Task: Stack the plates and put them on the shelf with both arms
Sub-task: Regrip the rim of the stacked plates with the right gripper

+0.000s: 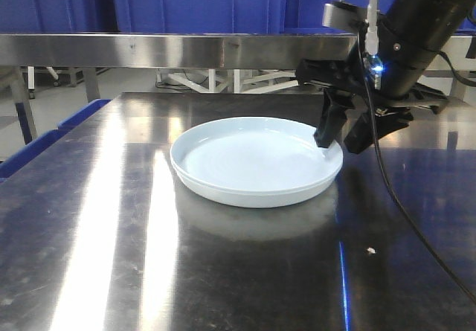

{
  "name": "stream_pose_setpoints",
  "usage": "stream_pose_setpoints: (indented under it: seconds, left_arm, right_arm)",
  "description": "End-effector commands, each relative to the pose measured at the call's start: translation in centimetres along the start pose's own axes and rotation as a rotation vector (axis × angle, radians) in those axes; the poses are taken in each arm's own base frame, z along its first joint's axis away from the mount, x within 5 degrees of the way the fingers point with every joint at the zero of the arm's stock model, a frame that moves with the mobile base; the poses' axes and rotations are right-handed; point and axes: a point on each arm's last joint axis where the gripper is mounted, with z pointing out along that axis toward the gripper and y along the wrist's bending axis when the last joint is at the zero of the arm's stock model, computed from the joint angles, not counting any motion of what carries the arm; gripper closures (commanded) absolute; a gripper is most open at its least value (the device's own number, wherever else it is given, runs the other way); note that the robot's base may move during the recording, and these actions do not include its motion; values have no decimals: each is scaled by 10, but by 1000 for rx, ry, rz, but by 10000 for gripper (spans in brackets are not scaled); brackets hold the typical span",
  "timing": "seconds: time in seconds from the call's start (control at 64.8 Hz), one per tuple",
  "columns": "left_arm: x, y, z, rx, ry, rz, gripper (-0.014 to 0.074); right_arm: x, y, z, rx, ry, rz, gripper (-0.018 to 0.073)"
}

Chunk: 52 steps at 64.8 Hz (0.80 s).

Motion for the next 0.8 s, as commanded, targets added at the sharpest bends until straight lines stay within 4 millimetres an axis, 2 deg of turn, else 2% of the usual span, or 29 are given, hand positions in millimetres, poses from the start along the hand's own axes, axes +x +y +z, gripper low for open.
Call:
stream_pose_setpoints:
  seconds: [0.0,0.232,0.463,0.649,0.726,0.788]
  left_arm:
    - [-17,1,0,-9,-107,-16,514]
    - [-17,1,0,-9,-107,-16,514]
    - [-17,1,0,-9,-107,-16,514]
    - [-17,1,0,-9,-107,-16,514]
    - [-17,1,0,-9,-107,-16,514]
    - [-17,1,0,-9,-107,-16,514]
  right_arm:
    - [-15,5,-23,3,-97,-14,195]
    - [-11,15,-21,-10,-88,-31,195]
    - [-6,20,-7,-13,-45,-38,195]
    - [-4,27,-5,-30,-34,-37,200]
    - [-3,29,-5,-36,-34,-34,241]
    - [-3,29,-5,-39,-34,-31,316]
